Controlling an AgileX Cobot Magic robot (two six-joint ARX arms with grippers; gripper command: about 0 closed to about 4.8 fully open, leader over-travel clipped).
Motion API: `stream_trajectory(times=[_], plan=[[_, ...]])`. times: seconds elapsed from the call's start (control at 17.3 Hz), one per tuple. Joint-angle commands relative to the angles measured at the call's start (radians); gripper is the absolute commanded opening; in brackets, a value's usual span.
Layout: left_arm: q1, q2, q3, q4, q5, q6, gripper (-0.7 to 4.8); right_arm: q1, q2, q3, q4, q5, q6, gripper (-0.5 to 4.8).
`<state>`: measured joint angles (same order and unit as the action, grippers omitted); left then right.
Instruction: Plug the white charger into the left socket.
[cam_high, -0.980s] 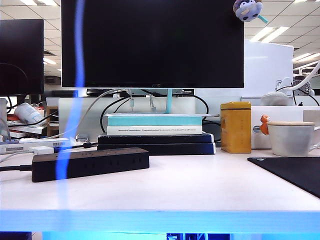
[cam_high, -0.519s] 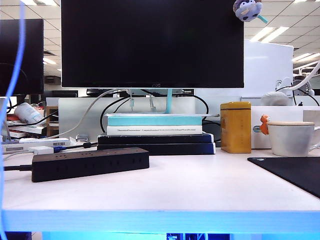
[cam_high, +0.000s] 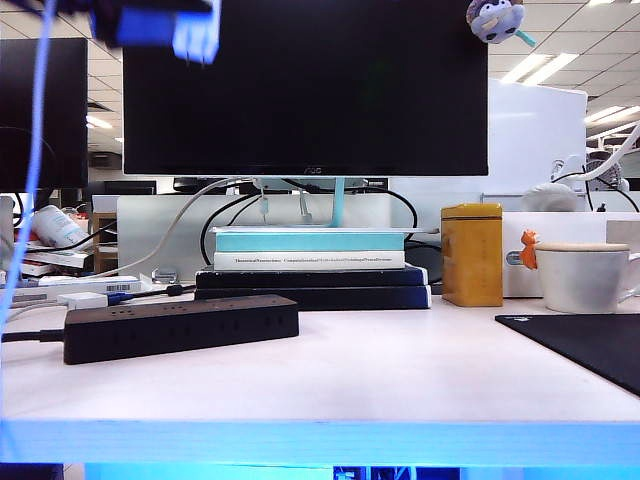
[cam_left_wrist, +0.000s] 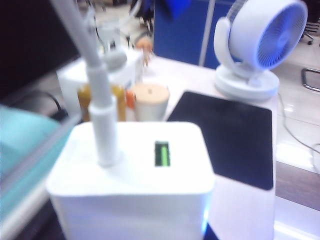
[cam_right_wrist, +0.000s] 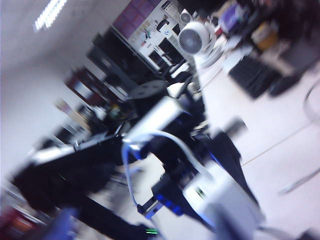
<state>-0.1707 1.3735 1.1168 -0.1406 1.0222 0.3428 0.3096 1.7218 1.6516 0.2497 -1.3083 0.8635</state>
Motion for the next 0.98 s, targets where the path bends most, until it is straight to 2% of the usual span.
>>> stream_trajectory(times=[0.06, 0.12, 0.23, 0.29, 0.35, 0.4, 0.52, 0.69, 0.75, 0.81, 0.87, 0.98], plan=[[0.007, 0.064, 0.004, 0.029, 0.025, 0.027, 1.37, 0.001, -0.003, 0.005, 0.007, 0.001, -0.25, 2.81], [0.007, 0.098, 0.004, 0.045, 0.064, 0.043, 1.38, 0.001, -0.002, 0.005, -0.023, 0.003, -0.333, 2.81], [0.008, 0.138, 0.004, 0.062, 0.082, 0.043, 1.37, 0.001, 0.006, 0.004, -0.107, 0.034, -0.482, 2.81], [0.008, 0.175, 0.004, 0.082, 0.082, 0.045, 1.38, 0.001, 0.022, 0.004, -0.211, 0.103, -0.591, 2.81], [0.008, 0.195, 0.003, 0.098, 0.081, 0.046, 1.38, 0.001, 0.035, 0.003, -0.271, 0.144, -0.648, 2.82], [0.008, 0.251, 0.003, 0.134, 0.079, 0.047, 1.38, 0.001, 0.089, 0.003, -0.388, 0.169, -0.78, 2.83], [0.008, 0.289, -0.022, 0.181, 0.074, 0.05, 1.38, 0.002, 0.148, 0.003, -0.454, 0.163, -0.85, 2.86], [0.008, 0.293, -0.138, 0.321, 0.012, 0.031, 1.38, 0.002, 0.203, 0.003, -0.466, 0.166, -0.976, 3.1], [0.008, 0.296, -0.253, 0.485, -0.016, -0.019, 1.38, 0.013, 0.253, 0.003, -0.462, 0.17, -1.003, 3.05], [0.008, 0.3, -0.274, 0.542, -0.016, -0.048, 1.38, 0.017, 0.264, 0.003, -0.462, 0.169, -1.011, 3.05], [0.008, 0.319, -0.308, 0.655, -0.034, -0.114, 1.38, 0.037, 0.278, 0.003, -0.461, 0.171, -1.083, 3.05], [0.007, 0.344, -0.313, 0.689, -0.034, -0.126, 1.38, 0.063, 0.288, 0.003, -0.456, 0.2, -1.16, 3.05]])
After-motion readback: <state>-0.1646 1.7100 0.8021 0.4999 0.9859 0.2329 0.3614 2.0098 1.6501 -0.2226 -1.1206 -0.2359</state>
